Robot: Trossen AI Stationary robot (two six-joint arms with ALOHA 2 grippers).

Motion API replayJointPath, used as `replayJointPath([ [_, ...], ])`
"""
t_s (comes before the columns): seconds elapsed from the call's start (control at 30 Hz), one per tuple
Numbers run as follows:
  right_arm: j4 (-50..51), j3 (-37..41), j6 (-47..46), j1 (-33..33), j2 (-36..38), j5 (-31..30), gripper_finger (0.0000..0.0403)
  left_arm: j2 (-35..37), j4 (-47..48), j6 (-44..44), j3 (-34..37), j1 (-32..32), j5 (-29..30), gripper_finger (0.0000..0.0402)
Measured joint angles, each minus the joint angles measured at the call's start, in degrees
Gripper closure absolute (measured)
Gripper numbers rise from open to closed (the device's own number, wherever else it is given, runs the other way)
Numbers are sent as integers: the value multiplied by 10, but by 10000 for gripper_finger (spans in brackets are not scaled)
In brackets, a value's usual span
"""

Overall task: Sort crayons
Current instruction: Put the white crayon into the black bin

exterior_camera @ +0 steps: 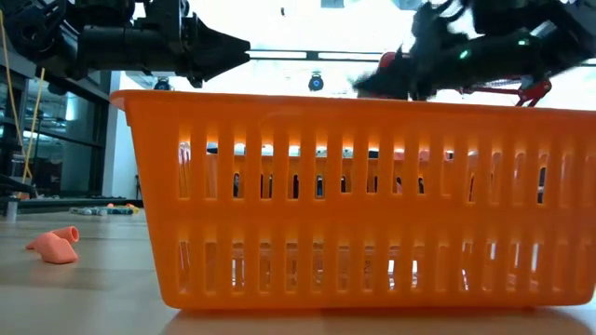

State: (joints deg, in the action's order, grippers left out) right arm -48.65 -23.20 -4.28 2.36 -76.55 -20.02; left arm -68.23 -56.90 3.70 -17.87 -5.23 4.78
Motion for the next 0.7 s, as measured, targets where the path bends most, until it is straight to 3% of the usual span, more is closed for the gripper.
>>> replayJointPath([
  [0.07,-116,26,26,-9,0,89,400,0,0,8,0,0,0,232],
  [0.13,-198,34,31,-16,0,140,400,0,-1,20,0,0,0,232],
  [0.3,-204,14,47,-17,0,220,400,0,-14,43,0,0,-14,232],
  [0.7,-168,-2,58,-7,0,233,400,0,-19,49,0,0,-26,232],
])
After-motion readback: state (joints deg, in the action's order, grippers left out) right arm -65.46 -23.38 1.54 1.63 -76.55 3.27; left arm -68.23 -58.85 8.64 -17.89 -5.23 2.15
